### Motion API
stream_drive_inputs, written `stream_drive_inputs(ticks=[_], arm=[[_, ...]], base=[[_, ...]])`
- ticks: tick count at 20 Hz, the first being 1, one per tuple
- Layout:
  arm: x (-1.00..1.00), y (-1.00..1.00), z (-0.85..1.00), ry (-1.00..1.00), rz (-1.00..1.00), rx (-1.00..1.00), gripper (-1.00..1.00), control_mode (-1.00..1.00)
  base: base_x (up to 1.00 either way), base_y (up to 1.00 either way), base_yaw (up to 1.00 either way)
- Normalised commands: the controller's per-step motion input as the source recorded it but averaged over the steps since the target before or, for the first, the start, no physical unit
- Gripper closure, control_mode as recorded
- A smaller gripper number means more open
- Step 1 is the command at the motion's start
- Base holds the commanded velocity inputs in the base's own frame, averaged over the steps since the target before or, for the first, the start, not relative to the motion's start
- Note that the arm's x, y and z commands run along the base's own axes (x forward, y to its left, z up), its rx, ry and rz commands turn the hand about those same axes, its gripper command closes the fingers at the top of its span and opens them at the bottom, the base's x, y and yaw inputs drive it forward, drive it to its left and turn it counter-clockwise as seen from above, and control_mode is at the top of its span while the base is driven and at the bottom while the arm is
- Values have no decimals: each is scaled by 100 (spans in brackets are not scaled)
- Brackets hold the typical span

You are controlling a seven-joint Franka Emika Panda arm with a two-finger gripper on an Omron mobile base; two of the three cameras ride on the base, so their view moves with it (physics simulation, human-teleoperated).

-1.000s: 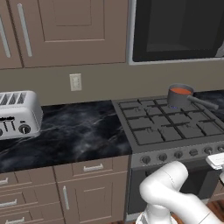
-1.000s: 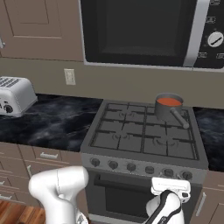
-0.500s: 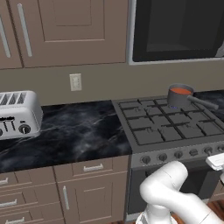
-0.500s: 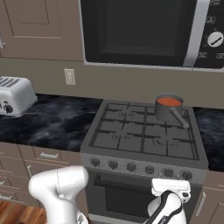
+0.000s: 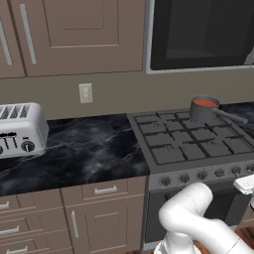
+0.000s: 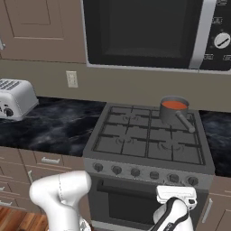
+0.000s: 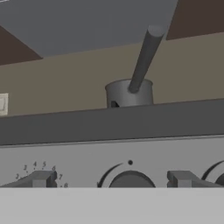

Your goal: Wait until the marinara sauce is simmered to a deep red color and then turn off the stove.

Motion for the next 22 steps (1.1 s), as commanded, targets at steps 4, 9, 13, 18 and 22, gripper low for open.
stream_drive_inputs(ticks=[4, 9, 13, 18, 22], arm=[[6, 0, -3, 0, 1, 0, -100, -100], [5, 0, 0, 0, 1, 0, -100, -100], [0, 0, -2, 0, 0, -2, -100, -100], [0, 0, -6, -1, 0, -6, -100, -100], [0, 0, -6, -2, 0, -10, -100, -100]], base=[[0, 0, 0], [0, 0, 0], [0, 0, 0], [0, 0, 0], [0, 0, 0]])
